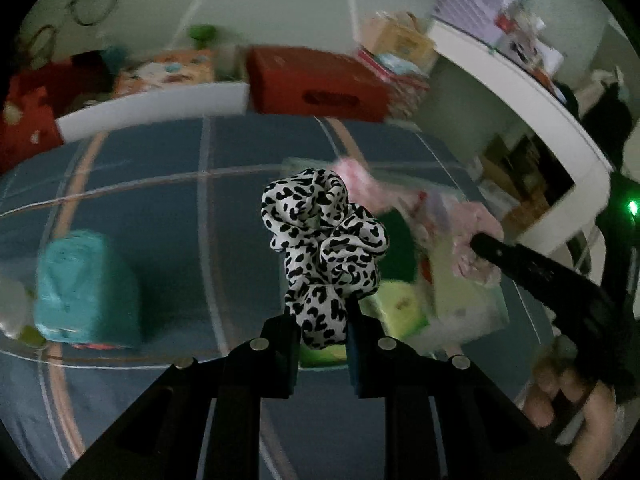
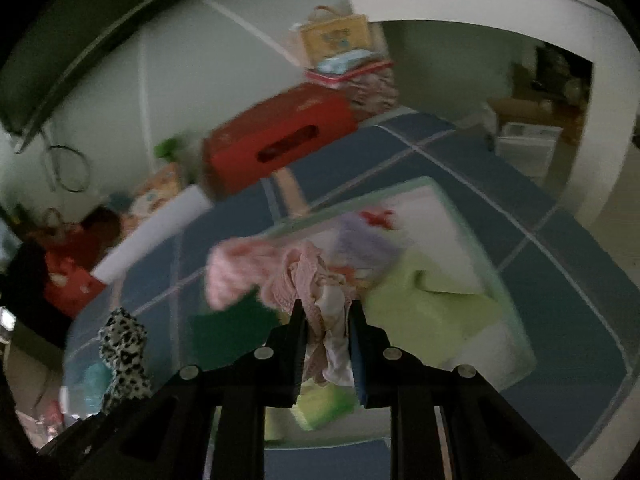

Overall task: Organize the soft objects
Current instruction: 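Lift and carry the scrunchie and pink cloth over the white tray, then open both tools to drop the scrunchie and pink cloth into the tray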

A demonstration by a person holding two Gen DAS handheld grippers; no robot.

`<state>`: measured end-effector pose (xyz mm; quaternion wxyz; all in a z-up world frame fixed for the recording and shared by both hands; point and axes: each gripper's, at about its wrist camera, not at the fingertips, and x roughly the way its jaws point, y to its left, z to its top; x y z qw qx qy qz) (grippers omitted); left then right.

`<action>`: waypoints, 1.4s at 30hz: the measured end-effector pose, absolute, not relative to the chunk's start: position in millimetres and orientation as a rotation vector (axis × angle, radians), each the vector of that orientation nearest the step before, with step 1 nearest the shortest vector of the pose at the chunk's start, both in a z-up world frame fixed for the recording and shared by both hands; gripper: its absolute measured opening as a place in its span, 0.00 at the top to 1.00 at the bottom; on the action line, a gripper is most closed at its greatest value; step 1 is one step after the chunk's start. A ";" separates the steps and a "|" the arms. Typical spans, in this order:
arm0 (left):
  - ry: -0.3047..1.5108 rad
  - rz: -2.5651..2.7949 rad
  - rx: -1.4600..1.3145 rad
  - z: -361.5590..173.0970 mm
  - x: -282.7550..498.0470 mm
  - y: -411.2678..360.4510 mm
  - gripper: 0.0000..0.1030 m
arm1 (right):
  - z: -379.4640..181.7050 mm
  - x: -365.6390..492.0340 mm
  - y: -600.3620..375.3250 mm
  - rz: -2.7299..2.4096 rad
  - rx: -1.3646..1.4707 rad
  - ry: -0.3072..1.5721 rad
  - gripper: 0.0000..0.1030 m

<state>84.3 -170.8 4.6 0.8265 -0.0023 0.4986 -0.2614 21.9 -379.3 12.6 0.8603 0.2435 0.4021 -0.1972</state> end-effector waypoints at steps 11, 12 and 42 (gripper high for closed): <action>1.189 -0.601 0.109 -46.8 81.8 -228.9 0.80 | -11.4 24.8 -394.2 -0.417 0.518 0.919 0.79; 1.192 -0.597 0.111 -49.1 84.5 -231.3 0.80 | -13.8 25.8 -394.4 -0.412 0.520 0.926 0.79; 1.146 -0.480 0.018 -10.8 80.6 -167.0 0.32 | -4.7 26.8 -358.2 -0.372 0.437 0.945 0.34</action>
